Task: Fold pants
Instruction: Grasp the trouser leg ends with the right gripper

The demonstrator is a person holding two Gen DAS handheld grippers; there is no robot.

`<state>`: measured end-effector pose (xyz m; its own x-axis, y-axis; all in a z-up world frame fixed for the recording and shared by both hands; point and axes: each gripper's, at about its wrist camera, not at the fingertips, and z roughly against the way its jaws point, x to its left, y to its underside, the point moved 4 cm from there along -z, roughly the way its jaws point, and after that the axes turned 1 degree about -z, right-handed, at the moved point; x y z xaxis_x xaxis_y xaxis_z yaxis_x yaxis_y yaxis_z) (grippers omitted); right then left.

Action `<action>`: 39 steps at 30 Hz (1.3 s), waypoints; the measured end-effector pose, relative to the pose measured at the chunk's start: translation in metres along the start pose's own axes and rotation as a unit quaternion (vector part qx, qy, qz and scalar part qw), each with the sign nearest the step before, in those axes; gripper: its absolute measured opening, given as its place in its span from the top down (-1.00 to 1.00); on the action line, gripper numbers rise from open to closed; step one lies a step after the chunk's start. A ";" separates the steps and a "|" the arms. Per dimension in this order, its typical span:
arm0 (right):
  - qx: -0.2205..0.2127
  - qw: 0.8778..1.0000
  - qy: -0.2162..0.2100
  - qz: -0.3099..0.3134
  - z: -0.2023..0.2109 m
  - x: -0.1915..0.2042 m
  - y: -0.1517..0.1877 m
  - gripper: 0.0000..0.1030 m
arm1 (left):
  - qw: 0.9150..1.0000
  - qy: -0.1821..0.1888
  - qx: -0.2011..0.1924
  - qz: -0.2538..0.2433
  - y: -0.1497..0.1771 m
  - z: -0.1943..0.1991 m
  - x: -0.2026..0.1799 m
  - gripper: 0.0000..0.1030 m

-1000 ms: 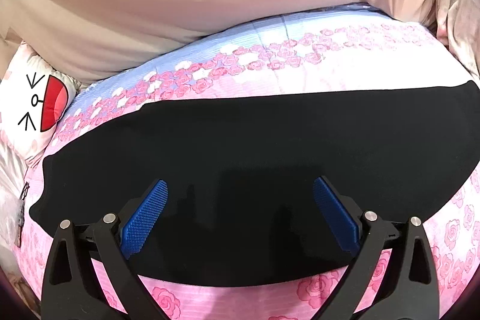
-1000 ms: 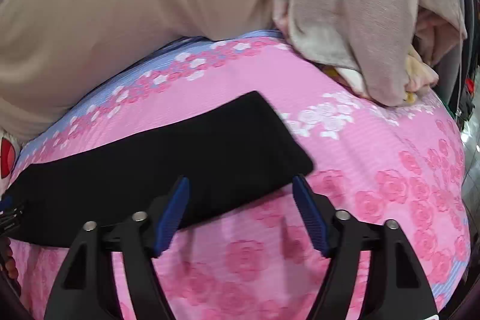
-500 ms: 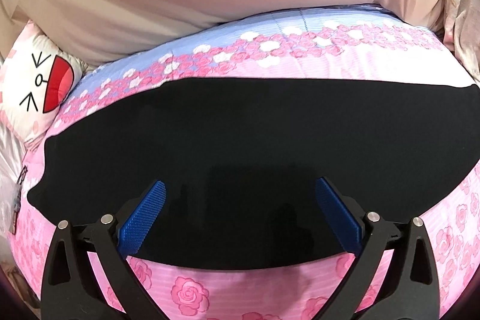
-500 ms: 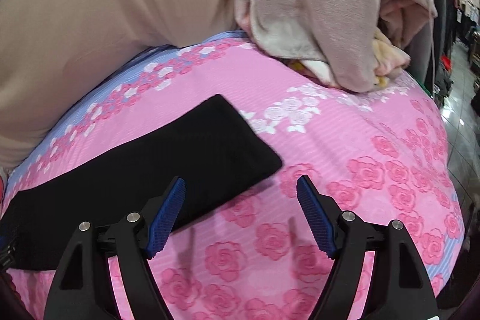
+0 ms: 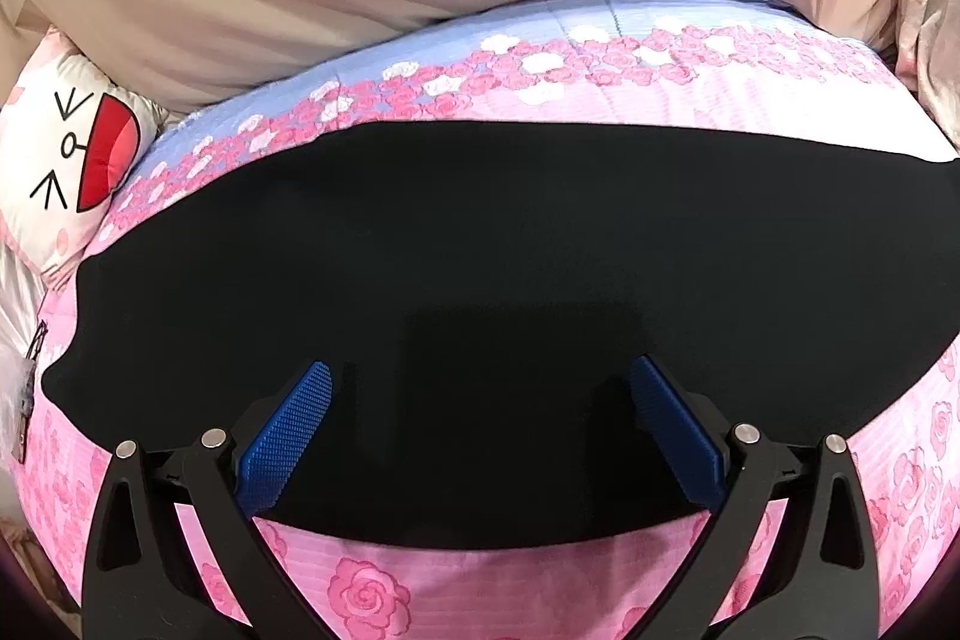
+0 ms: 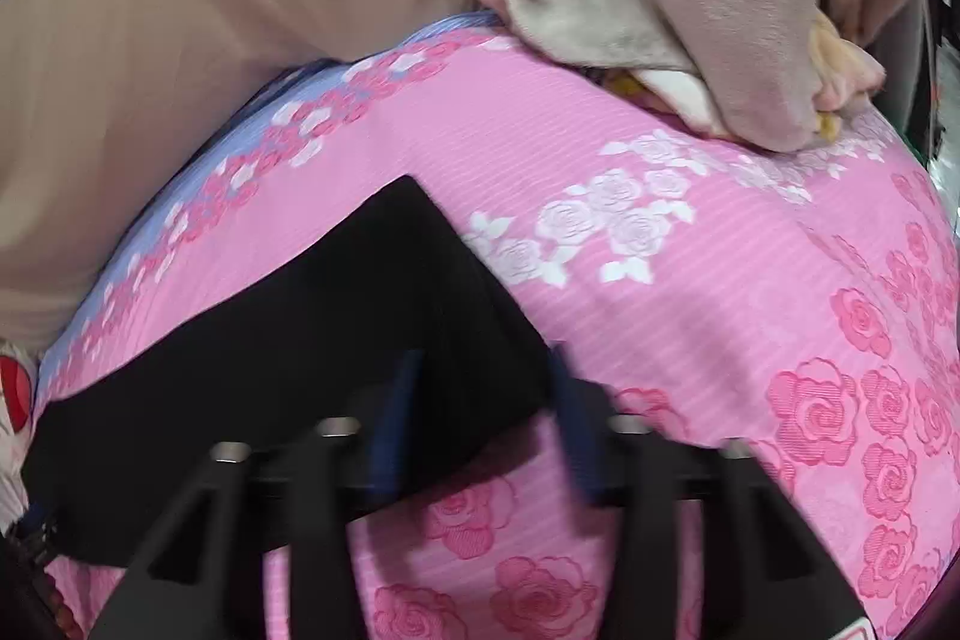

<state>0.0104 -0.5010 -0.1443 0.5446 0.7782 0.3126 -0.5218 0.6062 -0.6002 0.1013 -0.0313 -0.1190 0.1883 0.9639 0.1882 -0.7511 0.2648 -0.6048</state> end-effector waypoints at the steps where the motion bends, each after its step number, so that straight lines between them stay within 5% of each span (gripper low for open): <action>1: 0.004 1.000 -0.023 -0.009 0.000 0.002 0.001 0.64 | 1.000 0.004 0.005 0.002 0.000 -0.003 0.000 -0.90; 3: 0.002 0.999 -0.035 -0.019 0.006 0.010 0.002 0.65 | 1.000 0.010 0.011 0.009 0.001 -0.004 0.003 -0.90; 6: -0.013 0.993 -0.110 -0.030 0.031 0.038 -0.002 0.65 | 0.999 0.018 0.002 0.026 0.001 0.002 0.014 -0.90; 13: 0.008 0.966 -0.242 0.088 0.071 0.197 0.012 0.62 | 0.997 0.014 -0.021 0.069 0.009 0.015 0.067 -0.90; 18: 0.019 0.954 -0.248 0.168 0.068 0.292 0.040 0.62 | 0.995 0.014 -0.031 0.093 0.023 0.023 0.108 -0.90; 21: 0.018 0.957 -0.229 0.176 0.059 0.312 0.048 0.62 | 0.995 0.011 -0.029 0.095 0.030 0.024 0.125 -0.90; 27: -0.003 0.979 -0.164 0.123 0.057 0.267 0.040 0.62 | 0.996 0.000 -0.024 0.081 0.031 0.018 0.134 -0.90; 34: -0.060 0.996 -0.060 0.000 0.081 0.119 0.010 0.60 | 0.998 0.008 -0.020 0.060 0.028 0.010 0.121 -0.90; 39: -0.020 0.998 -0.008 -0.054 0.039 0.047 0.011 0.59 | 0.999 0.013 -0.015 0.050 0.033 0.008 0.108 -0.90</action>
<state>0.0048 -0.4517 -0.1071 0.5857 0.7109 0.3894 -0.4332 0.6805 -0.5910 0.0917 0.0816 -0.1129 0.1294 0.9859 0.1058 -0.7477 0.1671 -0.6426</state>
